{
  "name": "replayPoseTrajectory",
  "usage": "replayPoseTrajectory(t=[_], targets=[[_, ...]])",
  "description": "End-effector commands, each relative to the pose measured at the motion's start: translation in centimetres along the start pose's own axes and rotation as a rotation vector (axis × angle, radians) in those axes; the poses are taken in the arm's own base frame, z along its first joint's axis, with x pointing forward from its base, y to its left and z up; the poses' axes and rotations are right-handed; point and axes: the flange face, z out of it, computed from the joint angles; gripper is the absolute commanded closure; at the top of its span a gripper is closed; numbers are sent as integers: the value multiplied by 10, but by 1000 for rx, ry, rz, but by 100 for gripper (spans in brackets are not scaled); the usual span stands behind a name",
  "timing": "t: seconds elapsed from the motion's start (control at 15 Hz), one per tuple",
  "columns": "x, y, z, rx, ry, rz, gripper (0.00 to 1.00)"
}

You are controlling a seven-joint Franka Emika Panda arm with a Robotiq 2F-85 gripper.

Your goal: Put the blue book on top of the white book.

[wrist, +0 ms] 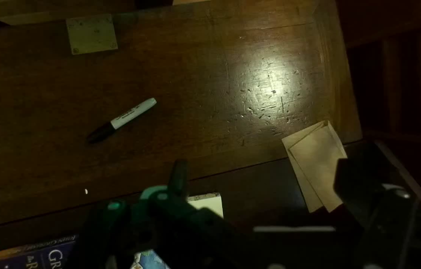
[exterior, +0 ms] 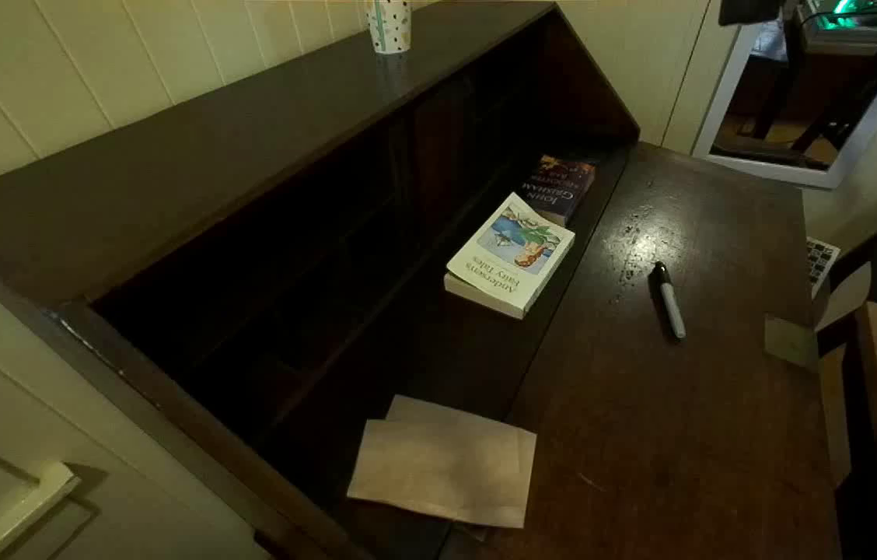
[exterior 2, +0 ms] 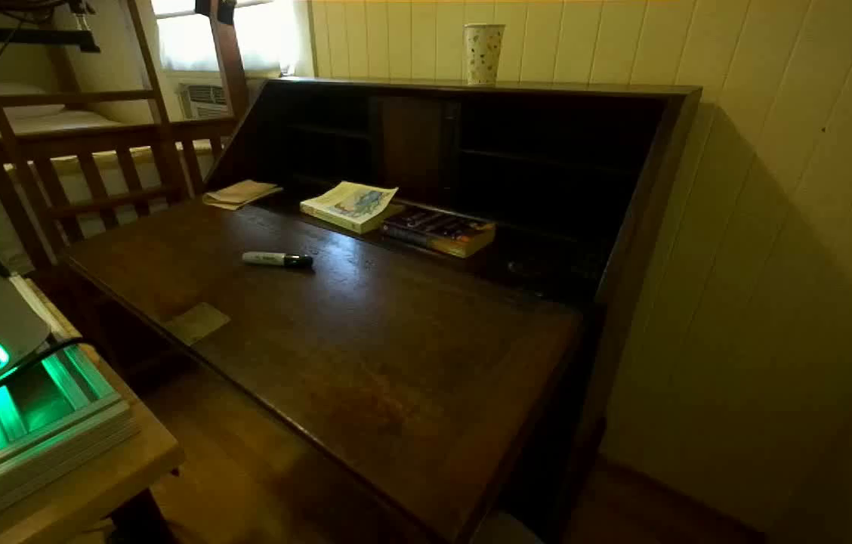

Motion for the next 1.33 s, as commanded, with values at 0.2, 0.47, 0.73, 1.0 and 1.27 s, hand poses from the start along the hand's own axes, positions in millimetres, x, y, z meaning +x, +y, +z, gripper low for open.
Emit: replayPoseTrajectory(t=[0.2, 0.47, 0.73, 1.0, 1.27], targets=[[0, 0, -1, 0, -1, 0, 0], [5, 8, 0, -17, 24, 31, 0], [32, 58, -1, -62, 185, 69, 0], [53, 98, 18, -55, 306, 56, 0], [69, 127, 56, -44, 324, 36, 0]])
